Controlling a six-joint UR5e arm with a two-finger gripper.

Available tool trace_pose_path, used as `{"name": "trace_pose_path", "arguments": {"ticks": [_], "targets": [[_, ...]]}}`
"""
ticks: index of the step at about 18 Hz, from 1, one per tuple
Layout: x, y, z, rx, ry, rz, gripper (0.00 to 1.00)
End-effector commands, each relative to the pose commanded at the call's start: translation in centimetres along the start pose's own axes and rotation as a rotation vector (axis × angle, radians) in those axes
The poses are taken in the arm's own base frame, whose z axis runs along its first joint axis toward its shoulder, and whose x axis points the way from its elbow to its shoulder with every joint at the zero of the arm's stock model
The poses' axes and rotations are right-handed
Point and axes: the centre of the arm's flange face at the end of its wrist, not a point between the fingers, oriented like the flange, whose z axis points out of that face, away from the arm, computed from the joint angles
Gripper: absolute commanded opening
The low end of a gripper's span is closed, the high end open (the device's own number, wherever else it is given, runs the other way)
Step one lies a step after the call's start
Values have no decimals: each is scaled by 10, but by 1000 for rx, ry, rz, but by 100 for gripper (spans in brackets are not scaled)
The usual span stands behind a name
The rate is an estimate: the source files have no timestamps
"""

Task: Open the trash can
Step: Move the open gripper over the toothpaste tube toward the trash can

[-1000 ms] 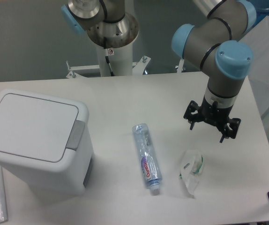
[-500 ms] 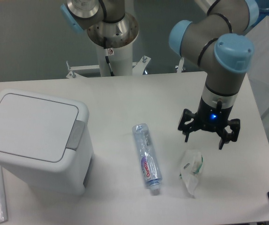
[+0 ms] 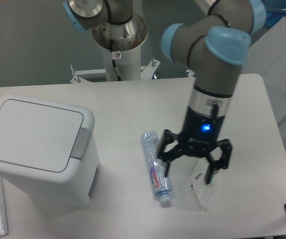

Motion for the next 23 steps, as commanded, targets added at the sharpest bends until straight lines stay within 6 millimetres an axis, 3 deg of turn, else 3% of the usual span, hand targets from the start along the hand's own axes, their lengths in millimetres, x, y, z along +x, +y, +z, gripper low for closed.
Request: {"name": "trace_pose_path", "arguments": {"ticks": [4, 13, 17, 20, 23], "targets": [[30, -3, -5, 5, 18, -1, 100], [53, 8, 11, -32, 48, -66, 100], [78, 34, -10, -50, 50, -53, 100], [85, 39, -20, -52, 49, -56, 100], [92, 43, -18, -74, 61, -62, 100]]}}
